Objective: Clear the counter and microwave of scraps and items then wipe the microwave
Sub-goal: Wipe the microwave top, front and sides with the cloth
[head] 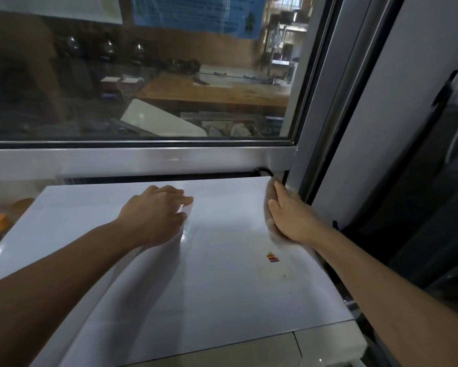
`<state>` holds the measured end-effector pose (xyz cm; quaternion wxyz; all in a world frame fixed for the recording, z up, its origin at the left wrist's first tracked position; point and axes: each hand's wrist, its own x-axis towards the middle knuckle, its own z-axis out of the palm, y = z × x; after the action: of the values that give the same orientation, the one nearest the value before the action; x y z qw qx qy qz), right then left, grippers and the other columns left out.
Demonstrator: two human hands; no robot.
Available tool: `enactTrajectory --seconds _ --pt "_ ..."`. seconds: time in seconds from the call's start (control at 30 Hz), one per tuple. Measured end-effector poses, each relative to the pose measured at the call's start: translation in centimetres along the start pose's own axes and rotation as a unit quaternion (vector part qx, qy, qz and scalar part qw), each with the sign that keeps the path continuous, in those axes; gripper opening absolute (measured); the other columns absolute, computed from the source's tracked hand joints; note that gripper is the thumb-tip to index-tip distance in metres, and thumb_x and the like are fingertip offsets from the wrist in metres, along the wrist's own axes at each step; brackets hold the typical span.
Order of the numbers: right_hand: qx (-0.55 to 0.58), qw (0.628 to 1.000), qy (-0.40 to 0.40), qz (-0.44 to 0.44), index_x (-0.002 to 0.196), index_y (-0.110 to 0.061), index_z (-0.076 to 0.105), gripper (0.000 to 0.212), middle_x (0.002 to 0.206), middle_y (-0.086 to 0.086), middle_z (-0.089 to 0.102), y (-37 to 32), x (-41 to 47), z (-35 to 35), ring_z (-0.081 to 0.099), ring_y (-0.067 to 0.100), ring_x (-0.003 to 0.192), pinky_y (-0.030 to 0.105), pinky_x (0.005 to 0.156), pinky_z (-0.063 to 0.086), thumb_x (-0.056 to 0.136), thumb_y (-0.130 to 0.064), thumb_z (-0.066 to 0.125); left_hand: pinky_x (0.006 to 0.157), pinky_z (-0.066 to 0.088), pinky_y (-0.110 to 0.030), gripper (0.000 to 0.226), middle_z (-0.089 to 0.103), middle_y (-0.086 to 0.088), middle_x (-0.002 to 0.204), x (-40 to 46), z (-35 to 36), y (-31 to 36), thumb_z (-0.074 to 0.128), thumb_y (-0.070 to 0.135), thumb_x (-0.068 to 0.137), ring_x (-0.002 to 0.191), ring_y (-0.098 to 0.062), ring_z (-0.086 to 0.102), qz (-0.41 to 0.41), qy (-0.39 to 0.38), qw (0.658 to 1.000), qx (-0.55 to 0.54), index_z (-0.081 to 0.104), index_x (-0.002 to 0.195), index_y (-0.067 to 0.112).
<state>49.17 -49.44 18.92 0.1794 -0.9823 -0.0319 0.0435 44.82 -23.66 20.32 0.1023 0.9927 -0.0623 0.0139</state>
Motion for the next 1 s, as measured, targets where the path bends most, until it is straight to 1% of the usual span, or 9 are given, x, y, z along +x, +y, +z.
enactTrajectory --seconds 0.07,0.17,0.43,0.53,0.6,0.73,0.8,0.9,1.0 --pt "-0.019 1.0 0.005 -0.003 0.149 -0.03 -0.002 0.053 0.138 0.017 0.037 0.7 -4.0 0.1 0.05 0.031 0.111 0.038 0.09 0.039 0.101 -0.037 0.02 0.102 0.041 -0.044 0.04 0.04 0.012 0.145 0.0 0.0 -0.2 0.045 0.032 0.094 0.13 -0.021 0.038 0.004 0.003 1.0 -0.002 0.047 0.133 0.038" --pt "-0.024 0.999 0.02 0.006 0.148 -0.029 -0.002 0.052 0.135 0.017 0.039 0.8 -5.7 0.2 0.05 0.031 0.112 0.04 0.094 0.041 0.101 -0.034 0.019 0.101 0.042 -0.042 0.04 0.041 0.01 0.145 0.0 0.3 -0.4 0.047 0.032 0.094 0.129 -0.021 0.04 0.014 0.013 1.0 0.002 0.047 0.134 0.037" --pt "0.044 0.998 0.045 -0.008 0.132 -0.02 0.031 0.035 0.135 0.02 0.04 -0.6 5.6 0.3 0.048 0.034 0.112 0.037 0.088 0.039 0.098 -0.028 0.025 0.102 0.042 -0.041 0.042 0.037 0.011 0.148 0.2 0.8 -0.6 0.046 0.033 0.095 0.13 -0.021 0.039 0.017 0.02 1.0 0.013 0.043 0.136 0.038" --pt "0.06 0.997 0.053 -0.022 0.123 -0.019 0.037 0.03 0.133 0.021 0.039 -0.7 6.6 0.4 0.05 0.037 0.11 0.047 0.095 0.043 0.096 -0.028 0.026 0.099 0.042 -0.042 0.039 0.043 0.009 0.143 0.2 0.5 -0.4 0.047 0.032 0.094 0.127 -0.022 0.041 0.018 0.022 1.0 0.013 0.049 0.132 0.035" --pt "0.024 0.997 0.048 -0.047 0.131 -0.022 0.034 0.035 0.138 0.016 0.034 -0.6 5.4 0.6 0.046 0.035 0.116 0.047 0.098 0.041 0.097 -0.029 0.025 0.099 0.042 -0.042 0.039 0.042 0.008 0.143 0.1 0.5 -0.4 0.048 0.032 0.093 0.127 -0.021 0.041 0.023 0.023 0.999 0.016 0.048 0.133 0.034" --pt "-0.102 0.978 0.056 -0.171 0.148 -0.021 0.018 0.049 0.152 0.0 0.018 -1.1 3.0 0.7 0.018 0.022 0.14 0.042 0.115 0.021 0.1 -0.03 0.025 0.108 0.034 -0.044 0.046 0.03 0.008 0.151 0.1 0.1 -1.3 0.046 0.033 0.096 0.136 -0.02 0.031 0.041 -0.019 0.999 0.027 0.036 0.141 0.034" --pt "-0.104 0.977 0.045 -0.18 0.148 -0.022 0.018 0.05 0.152 -0.002 0.019 -1.3 3.6 0.3 0.017 0.019 0.14 0.04 0.116 0.018 0.1 -0.03 0.026 0.111 0.03 -0.044 0.047 0.027 0.008 0.153 -0.5 -0.4 -2.1 0.046 0.028 0.096 0.14 -0.018 0.027 0.047 -0.026 0.998 0.015 0.035 0.142 0.03" --pt "-0.131 0.978 0.059 -0.153 0.148 -0.021 0.02 0.049 0.151 0.002 0.025 -3.0 4.7 0.5 0.023 0.022 0.138 0.039 0.114 0.018 0.099 -0.03 0.024 0.108 0.034 -0.045 0.043 0.039 0.005 0.147 -2.6 -1.2 -4.6 0.048 0.023 0.095 0.135 -0.02 0.036 0.021 0.027 0.999 -0.024 0.044 0.137 0.025" --pt "-0.136 0.964 0.077 -0.213 0.143 -0.022 0.027 0.047 0.146 0.005 0.033 -8.4 4.3 3.1 0.031 0.027 0.134 0.042 0.11 0.025 0.097 -0.029 0.027 0.102 0.038 -0.042 0.042 0.047 0.003 0.141 -4.9 -1.9 -7.6 0.05 0.025 0.092 0.127 -0.022 0.041 -0.024 0.042 0.999 0.02 0.047 0.134 0.026"
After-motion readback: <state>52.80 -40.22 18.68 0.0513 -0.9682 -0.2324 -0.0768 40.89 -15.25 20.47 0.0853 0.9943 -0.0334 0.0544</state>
